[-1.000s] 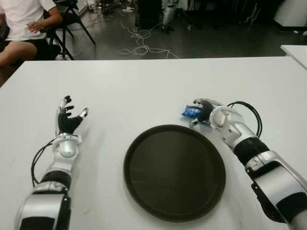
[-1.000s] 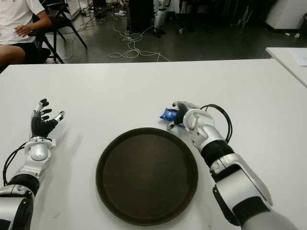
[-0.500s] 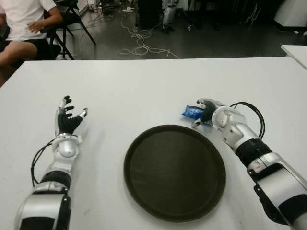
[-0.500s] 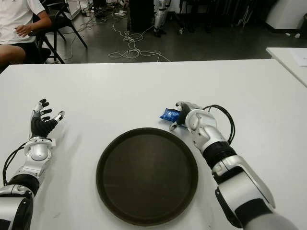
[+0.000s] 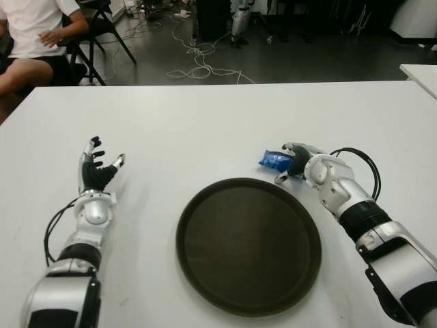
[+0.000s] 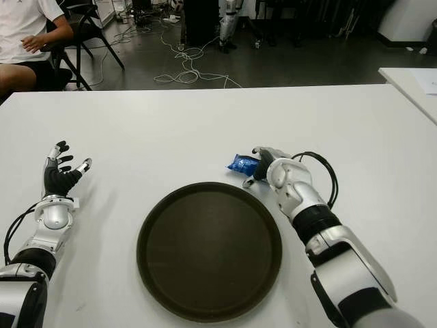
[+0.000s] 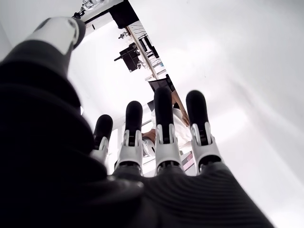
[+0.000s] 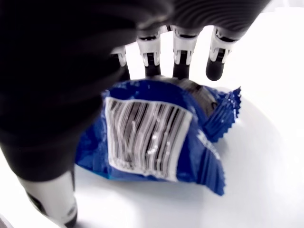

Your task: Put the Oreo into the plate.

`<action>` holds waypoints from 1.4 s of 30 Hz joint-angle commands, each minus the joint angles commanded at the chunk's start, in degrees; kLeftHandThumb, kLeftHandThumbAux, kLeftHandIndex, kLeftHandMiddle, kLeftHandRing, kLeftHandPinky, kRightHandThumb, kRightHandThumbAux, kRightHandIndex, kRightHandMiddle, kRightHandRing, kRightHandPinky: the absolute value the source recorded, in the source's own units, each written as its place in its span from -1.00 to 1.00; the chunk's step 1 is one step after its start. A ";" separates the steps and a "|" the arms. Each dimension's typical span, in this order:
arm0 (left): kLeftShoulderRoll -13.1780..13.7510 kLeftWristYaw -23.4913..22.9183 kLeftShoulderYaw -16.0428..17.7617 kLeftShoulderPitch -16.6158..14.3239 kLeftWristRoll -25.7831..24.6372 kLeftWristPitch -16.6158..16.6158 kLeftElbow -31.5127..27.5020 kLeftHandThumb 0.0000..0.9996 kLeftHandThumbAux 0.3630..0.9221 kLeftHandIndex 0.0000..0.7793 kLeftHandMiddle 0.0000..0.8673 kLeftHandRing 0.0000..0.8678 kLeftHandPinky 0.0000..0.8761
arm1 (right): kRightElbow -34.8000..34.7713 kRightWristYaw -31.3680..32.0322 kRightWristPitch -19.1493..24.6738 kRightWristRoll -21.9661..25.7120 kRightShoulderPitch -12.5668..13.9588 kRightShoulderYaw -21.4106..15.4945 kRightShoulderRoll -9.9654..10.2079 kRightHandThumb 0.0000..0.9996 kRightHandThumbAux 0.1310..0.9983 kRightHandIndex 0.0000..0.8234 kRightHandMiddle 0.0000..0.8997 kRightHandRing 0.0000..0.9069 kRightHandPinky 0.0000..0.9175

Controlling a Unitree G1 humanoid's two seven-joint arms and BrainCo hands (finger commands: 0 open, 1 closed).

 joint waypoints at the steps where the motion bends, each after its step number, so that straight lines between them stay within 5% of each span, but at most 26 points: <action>1: 0.02 0.09 -0.03 -0.04 0.06 0.14 0.02 -0.58 0.20 -0.78 -0.66 -0.60 -0.52 | 0.29 0.63 0.02 -0.03 -0.25 0.13 -0.07 -1.00 0.44 -0.76 -0.74 -0.82 -0.99; 42: -0.25 0.60 -0.07 -0.17 0.19 0.46 -0.02 -0.56 0.18 -0.77 -0.62 -0.57 -0.49 | 6.10 10.73 -8.83 -1.46 -5.48 4.23 -2.71 -1.00 0.47 -0.83 -0.77 -0.89 -1.00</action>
